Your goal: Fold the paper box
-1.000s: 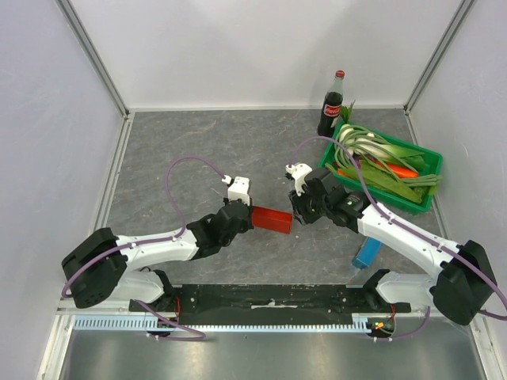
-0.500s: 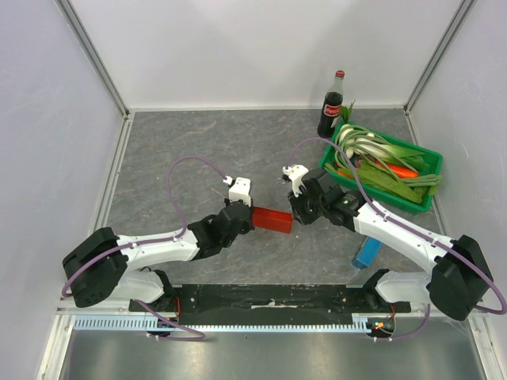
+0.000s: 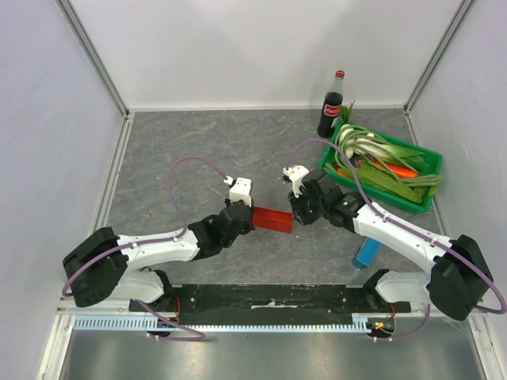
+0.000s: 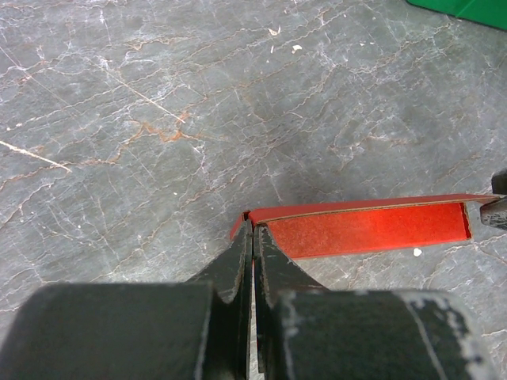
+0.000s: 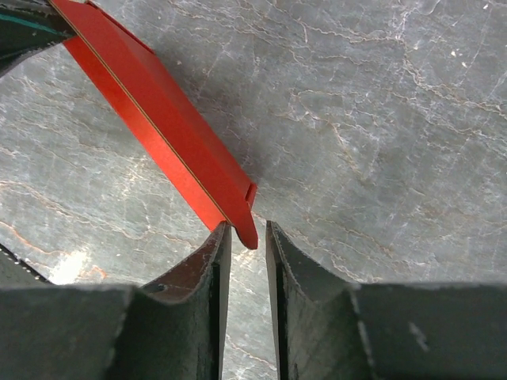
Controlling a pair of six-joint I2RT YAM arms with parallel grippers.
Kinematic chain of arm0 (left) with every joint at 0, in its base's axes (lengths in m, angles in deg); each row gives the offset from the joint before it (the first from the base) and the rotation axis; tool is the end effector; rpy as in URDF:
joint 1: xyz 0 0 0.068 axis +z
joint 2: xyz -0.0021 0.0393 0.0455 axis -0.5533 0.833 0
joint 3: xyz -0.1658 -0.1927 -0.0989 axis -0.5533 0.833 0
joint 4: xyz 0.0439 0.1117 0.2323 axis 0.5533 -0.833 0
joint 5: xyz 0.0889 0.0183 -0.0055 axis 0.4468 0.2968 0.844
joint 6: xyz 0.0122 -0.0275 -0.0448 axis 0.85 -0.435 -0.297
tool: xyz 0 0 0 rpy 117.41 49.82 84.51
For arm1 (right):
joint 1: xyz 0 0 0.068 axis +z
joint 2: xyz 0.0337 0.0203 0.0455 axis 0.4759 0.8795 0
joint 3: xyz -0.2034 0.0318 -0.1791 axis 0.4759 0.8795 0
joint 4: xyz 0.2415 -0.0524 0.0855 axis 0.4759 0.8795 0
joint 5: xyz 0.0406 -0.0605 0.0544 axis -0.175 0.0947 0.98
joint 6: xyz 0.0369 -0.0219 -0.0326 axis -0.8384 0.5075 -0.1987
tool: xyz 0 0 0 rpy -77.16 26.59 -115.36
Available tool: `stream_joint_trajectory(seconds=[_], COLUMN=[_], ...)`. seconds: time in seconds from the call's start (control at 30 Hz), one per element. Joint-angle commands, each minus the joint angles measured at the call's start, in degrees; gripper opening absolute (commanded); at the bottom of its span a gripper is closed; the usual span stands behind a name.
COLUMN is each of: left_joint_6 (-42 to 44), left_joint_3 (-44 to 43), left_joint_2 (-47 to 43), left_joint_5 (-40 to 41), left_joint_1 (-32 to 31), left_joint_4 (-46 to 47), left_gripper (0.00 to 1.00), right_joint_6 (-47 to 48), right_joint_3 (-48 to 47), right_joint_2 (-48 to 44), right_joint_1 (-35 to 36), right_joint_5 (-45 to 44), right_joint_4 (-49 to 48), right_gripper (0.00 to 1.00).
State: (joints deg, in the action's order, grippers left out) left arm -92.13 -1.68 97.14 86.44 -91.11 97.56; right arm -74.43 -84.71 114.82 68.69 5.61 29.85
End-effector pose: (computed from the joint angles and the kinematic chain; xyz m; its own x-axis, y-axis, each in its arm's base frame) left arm 0.1571 -0.2137 0.1956 -0.4698 -0.0032 -0.8827 0.3173 0.9325 -0.1723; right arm 0.1970 0.1692 0.2376 -0.6894 -0.3331 -0.6433 -0.5491 0.8194 0.1642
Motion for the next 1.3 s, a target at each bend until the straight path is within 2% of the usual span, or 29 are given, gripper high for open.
stream_joint_trajectory(seconds=[0.0,0.2,0.4,0.47,0.5,0.53,0.6,0.8,0.93,1.03,1.07,1.17,1.27], left_joint_6=[-1.3,-1.3,-1.2,-1.2,-1.0,-1.1,-1.0,-1.2,-1.1,-1.0,-0.8,-0.7,-0.7], left_joint_3=[0.9,0.6,0.2,-0.4,-0.4,-0.5,-0.4,0.0,-0.1,-0.3,-0.4,-0.5,-0.5], left_joint_2=[1.9,2.3,2.6,2.9,3.2,3.3,3.3,3.2,3.3,3.3,3.2,3.4,3.5], left_joint_5=[-1.1,-1.1,-1.1,-1.1,-1.1,-1.1,-0.8,-0.8,-0.8,-0.8,-0.7,-0.8,-0.9], left_joint_1=[-0.9,-1.1,-1.4,-1.5,-1.5,-1.5,-1.5,-1.6,-1.6,-1.6,-1.6,-1.6,-1.6], left_joint_4=[-7.4,-7.3,-7.3,-7.4,-7.4,-7.5,-7.5,-7.5,-7.5,-7.4,-7.4,-7.5,-7.5], left_gripper=[0.02,0.02,0.02,0.02,0.02,0.02,0.02,0.02,0.02,0.02,0.02,0.02,0.02], right_joint_6=[0.2,-0.2,-2.5,-3.9,-4.1,-4.5,-4.4,-3.5,-3.3,-3.4,-3.6,-3.4,-3.1], right_joint_3=[1.2,1.5,0.1,-0.8,-1.2,-1.5,-1.8,-3.1,-3.2,-3.3,-3.2,-2.8,-2.6], right_joint_2=[-1.2,-1.1,-1.1,-0.8,-0.6,-0.7,-1.4,-2.0,-1.2,-0.9,-0.8,-0.5,-0.8], right_joint_1=[0.2,0.4,0.3,0.2,0.3,0.3,0.3,0.3,0.3,0.3,0.4,0.4,0.4], right_joint_5=[-2.1,-2.1,-0.1,2.4,2.9,2.7,1.1,-0.5,-0.3,-0.2,-0.1,-0.4,-1.7], right_joint_4=[-2.0,-2.5,-2.4,-1.5,-1.1,-0.6,0.4,2.4,2.5,2.6,2.6,2.6,2.9], right_gripper=[0.32,0.21,0.00,0.03,0.14,0.21,0.26,0.24,0.18,0.11,0.11,0.20,0.17])
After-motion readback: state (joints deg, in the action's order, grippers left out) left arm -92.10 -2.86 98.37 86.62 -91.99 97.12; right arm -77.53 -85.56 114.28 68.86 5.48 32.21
